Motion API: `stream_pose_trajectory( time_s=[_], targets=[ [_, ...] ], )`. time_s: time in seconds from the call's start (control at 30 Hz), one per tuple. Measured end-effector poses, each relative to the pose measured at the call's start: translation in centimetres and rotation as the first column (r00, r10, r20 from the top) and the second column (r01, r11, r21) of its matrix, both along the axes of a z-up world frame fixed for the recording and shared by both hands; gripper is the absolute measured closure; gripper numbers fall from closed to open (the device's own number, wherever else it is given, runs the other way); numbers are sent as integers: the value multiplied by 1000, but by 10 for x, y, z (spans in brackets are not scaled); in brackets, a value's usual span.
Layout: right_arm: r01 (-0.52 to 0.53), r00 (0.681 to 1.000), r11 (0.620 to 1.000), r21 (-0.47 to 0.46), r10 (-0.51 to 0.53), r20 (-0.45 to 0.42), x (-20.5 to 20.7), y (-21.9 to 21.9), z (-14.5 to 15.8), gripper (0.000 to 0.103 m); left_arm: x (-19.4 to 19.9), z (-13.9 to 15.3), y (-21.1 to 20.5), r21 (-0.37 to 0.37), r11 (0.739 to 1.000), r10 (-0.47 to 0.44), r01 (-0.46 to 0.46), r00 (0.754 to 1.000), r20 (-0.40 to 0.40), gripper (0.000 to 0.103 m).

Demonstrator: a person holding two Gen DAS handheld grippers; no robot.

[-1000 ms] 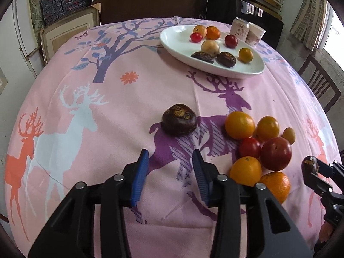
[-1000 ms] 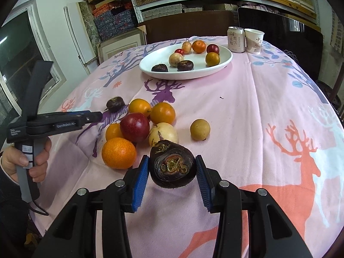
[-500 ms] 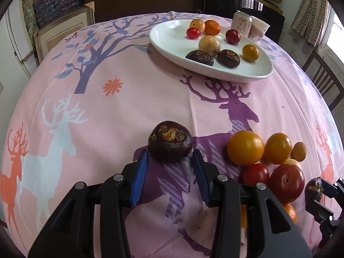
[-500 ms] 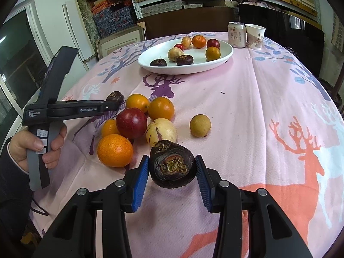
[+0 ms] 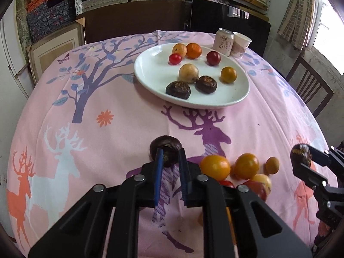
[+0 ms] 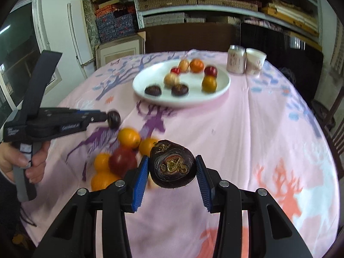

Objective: Organize fruits
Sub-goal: 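Grasp a dark brown fruit with the left gripper while the right gripper holds another, then place both dark brown fruits onto the white plate and open both grippers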

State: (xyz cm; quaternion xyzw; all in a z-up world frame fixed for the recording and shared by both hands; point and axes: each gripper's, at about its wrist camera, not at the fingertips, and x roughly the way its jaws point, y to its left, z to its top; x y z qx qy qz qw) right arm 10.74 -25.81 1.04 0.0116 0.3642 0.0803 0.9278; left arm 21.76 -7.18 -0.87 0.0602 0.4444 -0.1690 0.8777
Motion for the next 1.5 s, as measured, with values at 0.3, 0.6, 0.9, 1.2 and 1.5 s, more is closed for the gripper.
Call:
stream_pose_trajectory(
  time_s=[0.3,0.6,0.9,1.2,1.5],
  targets=[
    [-25,999,1000,-13,25,29,44,0,7,59,27,-19,-11,39,999,-10,11,1000,-24,61],
    [-31,999,999,14,31,-9,40,-2,-8,59,43,-45,-21,94,995,-12,16,999,-38,63],
    [-22,999,1000,-21,23,41,53,-1,4,59,31,4,-25,48,999,-29,26,997,74,64],
    [-2,998,994,-105,8,56,122,2,-6,59,96,7,-39,-23,999,44,-43,998,46,64],
    [21,997,983,-182,-8,71,145,1,-18,33,119,-9,-33,-64,989,137,-134,990,45,30]
  ],
)
